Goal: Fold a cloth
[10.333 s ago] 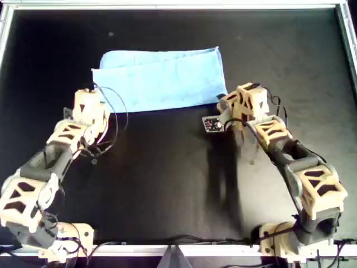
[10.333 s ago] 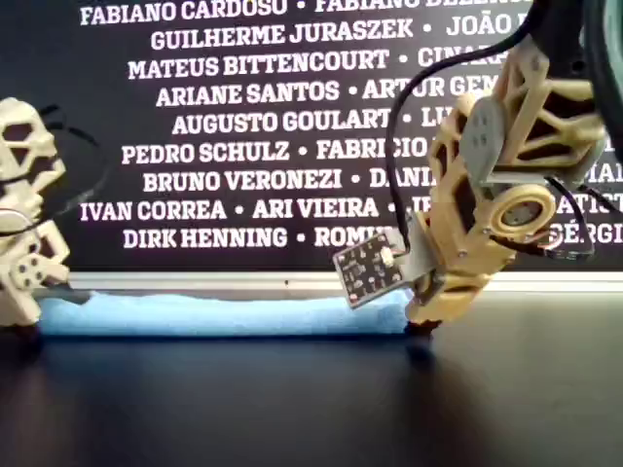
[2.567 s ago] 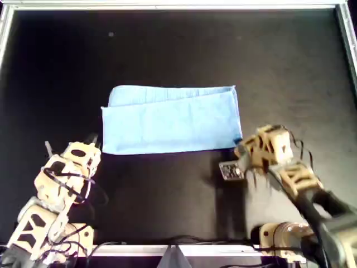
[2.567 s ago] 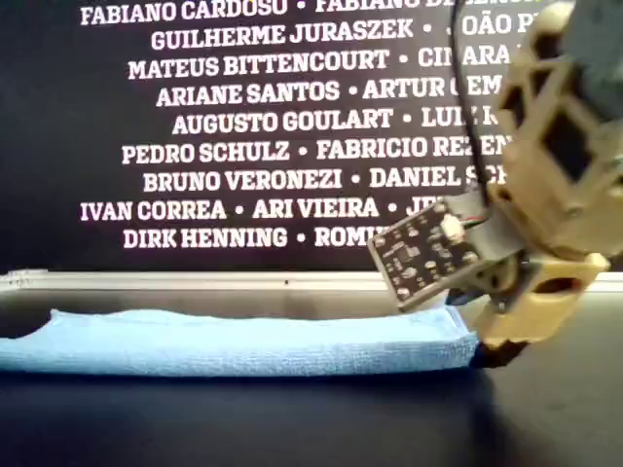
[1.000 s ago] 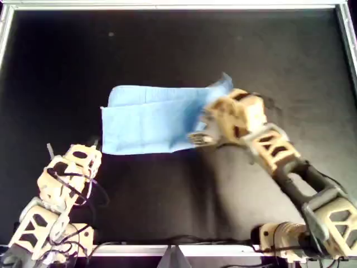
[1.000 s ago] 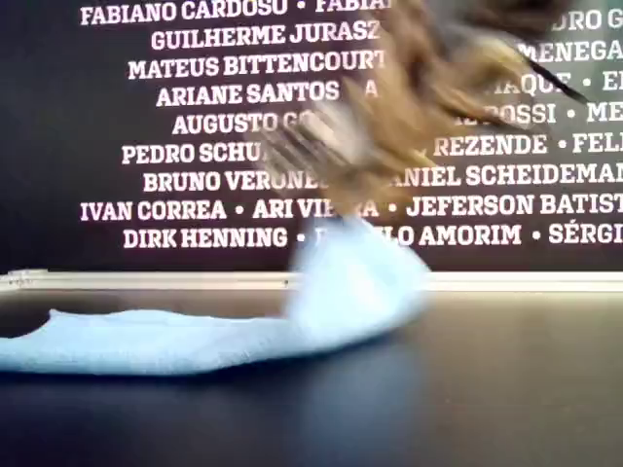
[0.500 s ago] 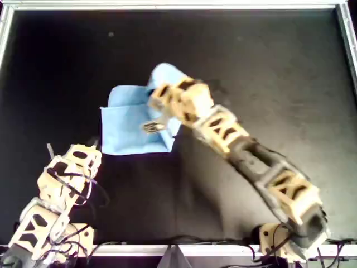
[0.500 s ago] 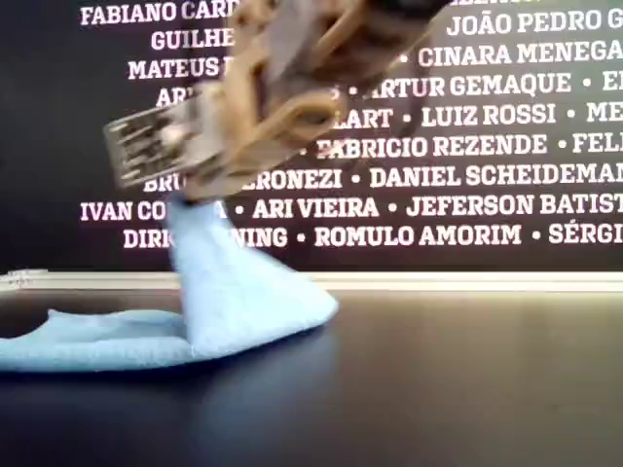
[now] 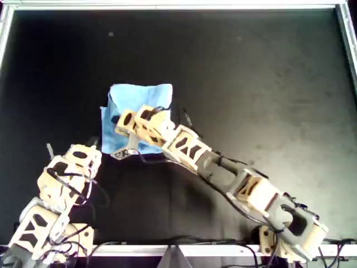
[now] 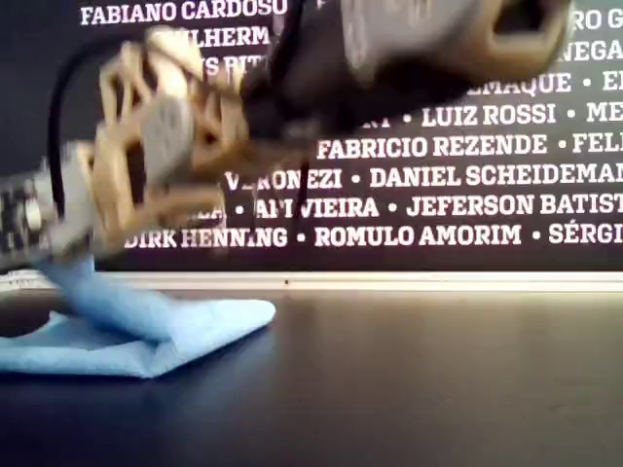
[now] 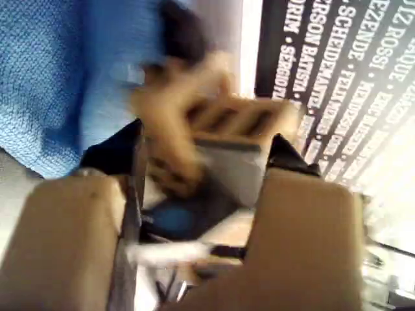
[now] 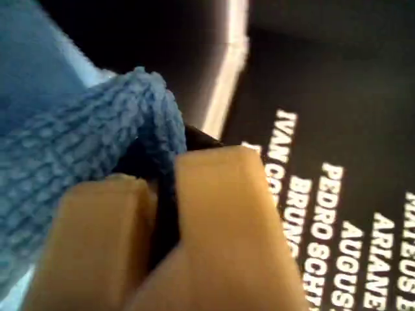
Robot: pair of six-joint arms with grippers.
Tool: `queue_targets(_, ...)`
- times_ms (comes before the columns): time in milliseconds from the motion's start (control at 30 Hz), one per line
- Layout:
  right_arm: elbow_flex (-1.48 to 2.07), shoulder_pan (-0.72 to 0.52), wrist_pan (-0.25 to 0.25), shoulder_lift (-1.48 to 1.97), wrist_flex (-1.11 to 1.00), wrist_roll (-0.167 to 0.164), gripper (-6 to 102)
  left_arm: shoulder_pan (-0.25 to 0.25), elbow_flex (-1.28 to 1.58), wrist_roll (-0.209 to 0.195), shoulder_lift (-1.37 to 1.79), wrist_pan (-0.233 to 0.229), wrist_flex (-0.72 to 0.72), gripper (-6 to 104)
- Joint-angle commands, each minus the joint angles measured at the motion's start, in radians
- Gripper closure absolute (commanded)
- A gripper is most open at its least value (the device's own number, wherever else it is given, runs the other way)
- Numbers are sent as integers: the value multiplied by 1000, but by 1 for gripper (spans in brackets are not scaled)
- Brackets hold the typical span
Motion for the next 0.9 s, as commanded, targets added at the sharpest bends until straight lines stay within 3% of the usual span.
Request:
queue_targets(0,-117,9,-6,0,-55,6,71,-6,-21,6,20,-9,-12,30)
queue_targets(133,-95,-5,-6,25,-41,6,49,-6,-20,6,20,-9,-12,30)
queue_targets(200,-117,-6,-6,29,-38,6,44,-6,-20,6,20,-9,-12,30)
queue_targets(433,-86,-11,-6,147,-15,6,44,-6,-20,6,20,-9,-12,30)
queue_targets(867,-87,5,-14,255,322,6,43,-6,-23,6,20,-9,-12,30)
